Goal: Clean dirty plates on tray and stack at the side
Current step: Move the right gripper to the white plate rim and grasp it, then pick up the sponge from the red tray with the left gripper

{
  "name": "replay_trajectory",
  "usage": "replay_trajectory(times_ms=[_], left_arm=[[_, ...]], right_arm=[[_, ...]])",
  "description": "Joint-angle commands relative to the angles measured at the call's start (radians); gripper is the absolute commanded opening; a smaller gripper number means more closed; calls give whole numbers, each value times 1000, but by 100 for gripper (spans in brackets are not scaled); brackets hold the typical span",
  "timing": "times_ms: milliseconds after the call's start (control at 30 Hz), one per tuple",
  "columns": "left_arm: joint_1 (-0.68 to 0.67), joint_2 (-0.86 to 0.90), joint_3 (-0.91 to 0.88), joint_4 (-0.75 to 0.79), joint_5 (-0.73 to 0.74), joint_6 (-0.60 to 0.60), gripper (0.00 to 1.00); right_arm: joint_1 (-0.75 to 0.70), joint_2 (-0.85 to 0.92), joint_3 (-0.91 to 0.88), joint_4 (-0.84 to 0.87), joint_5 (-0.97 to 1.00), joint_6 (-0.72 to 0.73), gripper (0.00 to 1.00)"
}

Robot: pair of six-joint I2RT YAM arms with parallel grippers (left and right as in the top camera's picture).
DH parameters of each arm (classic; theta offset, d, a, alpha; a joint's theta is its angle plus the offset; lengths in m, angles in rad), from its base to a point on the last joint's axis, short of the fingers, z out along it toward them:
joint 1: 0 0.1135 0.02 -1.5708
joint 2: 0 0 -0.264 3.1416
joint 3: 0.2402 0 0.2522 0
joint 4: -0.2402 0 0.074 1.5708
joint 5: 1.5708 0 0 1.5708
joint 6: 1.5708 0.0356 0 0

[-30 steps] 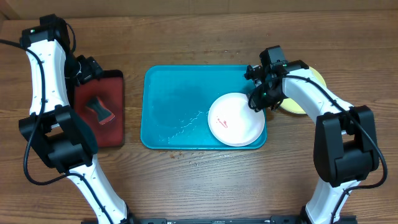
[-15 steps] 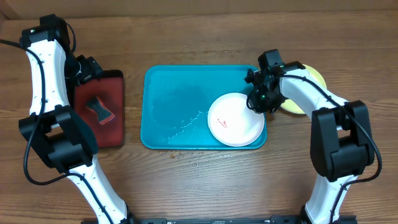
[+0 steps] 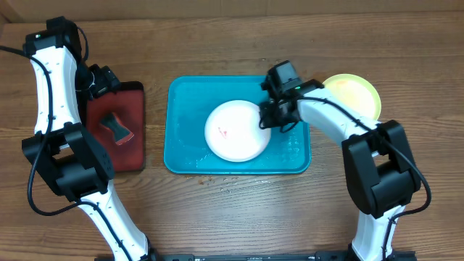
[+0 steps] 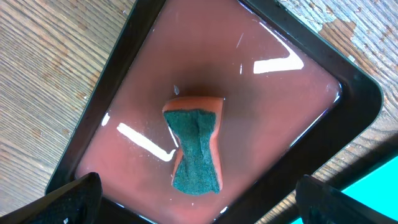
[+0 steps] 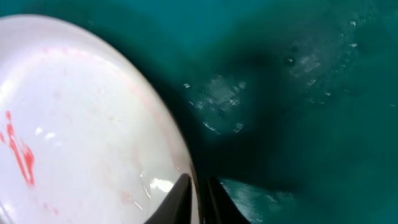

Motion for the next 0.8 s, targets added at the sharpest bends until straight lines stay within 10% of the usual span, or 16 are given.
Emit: replay_trajectory(times_ms=[0,433,767], left_arm=[[10,-6,16,-2,5,1,100],[10,-6,16,-2,5,1,100],[10,-6,16,-2,5,1,100]], right_arm=[[3,9,-5,15,40,98,19],[2,9,-5,-95,86,-42,49],[6,37,-5,-37,-32,-29,27]])
